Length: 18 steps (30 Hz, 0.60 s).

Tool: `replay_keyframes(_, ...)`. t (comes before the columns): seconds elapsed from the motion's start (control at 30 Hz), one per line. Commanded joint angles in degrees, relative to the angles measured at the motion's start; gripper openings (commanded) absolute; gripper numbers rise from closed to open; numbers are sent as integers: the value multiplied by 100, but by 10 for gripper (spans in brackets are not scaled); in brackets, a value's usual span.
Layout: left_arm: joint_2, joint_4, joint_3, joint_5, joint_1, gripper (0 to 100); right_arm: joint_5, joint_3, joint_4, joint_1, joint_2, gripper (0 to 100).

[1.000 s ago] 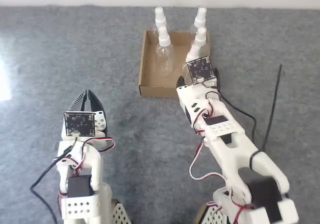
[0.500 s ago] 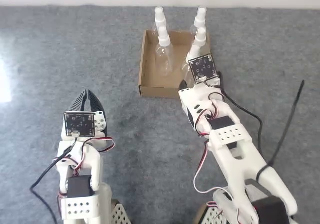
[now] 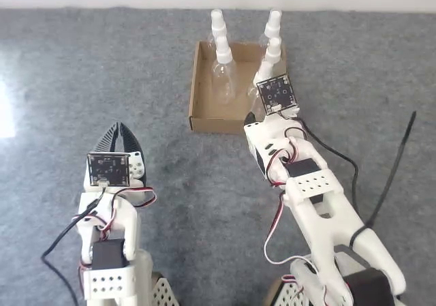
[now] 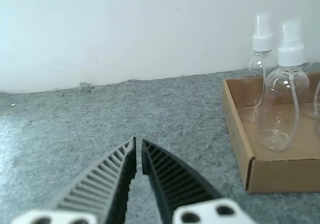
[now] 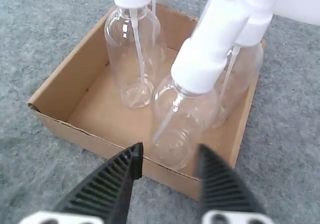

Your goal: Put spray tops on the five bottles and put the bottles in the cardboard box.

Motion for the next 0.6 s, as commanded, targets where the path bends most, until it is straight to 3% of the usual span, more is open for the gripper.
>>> replay_keyframes(0.0,-132,-53,-57,-35,-26,16,0,-44,-13,31,-347,30)
replay_keyframes(0.27,-132,-53,-57,-35,-26,16,281,-35,75,40,-347,27)
replay_keyframes(0.57,-132,-53,-57,-35,-26,16,369,-62,1059,48,-1226,26)
